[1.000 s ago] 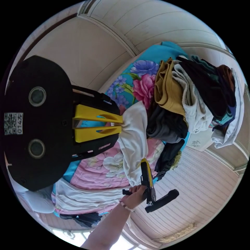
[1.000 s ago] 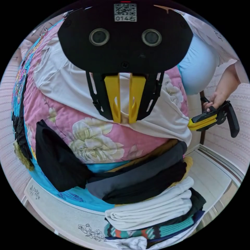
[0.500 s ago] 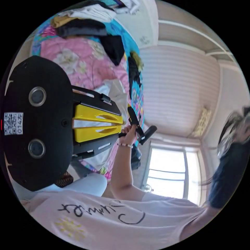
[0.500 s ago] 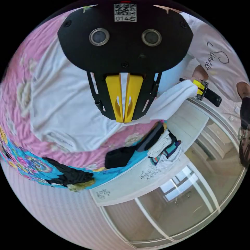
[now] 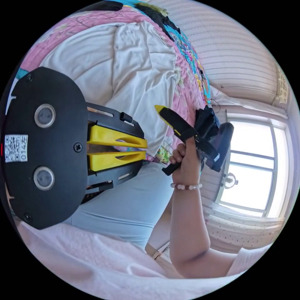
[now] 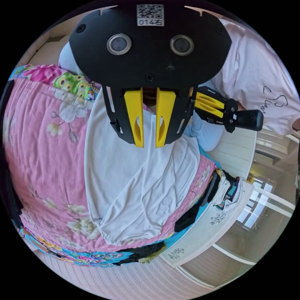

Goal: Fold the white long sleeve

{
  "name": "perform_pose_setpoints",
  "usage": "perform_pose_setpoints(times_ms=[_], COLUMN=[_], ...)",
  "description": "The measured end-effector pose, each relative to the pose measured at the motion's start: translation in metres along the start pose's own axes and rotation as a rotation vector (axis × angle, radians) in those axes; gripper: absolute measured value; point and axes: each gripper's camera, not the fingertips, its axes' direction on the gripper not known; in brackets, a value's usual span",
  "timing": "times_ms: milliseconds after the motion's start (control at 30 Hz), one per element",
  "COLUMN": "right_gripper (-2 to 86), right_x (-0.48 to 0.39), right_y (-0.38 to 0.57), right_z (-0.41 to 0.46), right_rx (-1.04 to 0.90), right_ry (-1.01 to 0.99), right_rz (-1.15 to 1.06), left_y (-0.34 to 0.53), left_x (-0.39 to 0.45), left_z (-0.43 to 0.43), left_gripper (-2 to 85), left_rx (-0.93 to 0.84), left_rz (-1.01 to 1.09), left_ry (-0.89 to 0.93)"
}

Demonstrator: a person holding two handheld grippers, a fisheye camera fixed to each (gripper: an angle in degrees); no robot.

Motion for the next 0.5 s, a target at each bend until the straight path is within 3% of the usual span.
perform_pose_setpoints(times_ms=[200, 300, 433, 500], right_gripper=[7.3, 9.5, 4.8, 2.8], right_x=[-0.048, -0.077, -0.078, -0.067], right_y=[0.0, -0.008, -0.012, -0.013], right_z=[0.01, 0.03, 0.035, 0.021], right_rx=[-0.054, -0.073, -0.022, -0.008], right_ry=[-0.024, 0.037, 0.187, 0.131], right_rz=[-0.108, -0.172, -0.14, -0.118], left_y=[0.0, 0.021, 0.018, 0.012], left_x=[0.006, -0.019, -0.084, -0.112], left_z=[0.005, 0.008, 0.018, 0.038], left_gripper=[-0.8, -0.9, -1.0, -1.0], left_rx=[-0.023, -0.089, -0.111, -0.109], left_rz=[-0.04, -0.113, -0.213, -0.238], left_ry=[-0.075, -0.267, -0.421, -0.428])
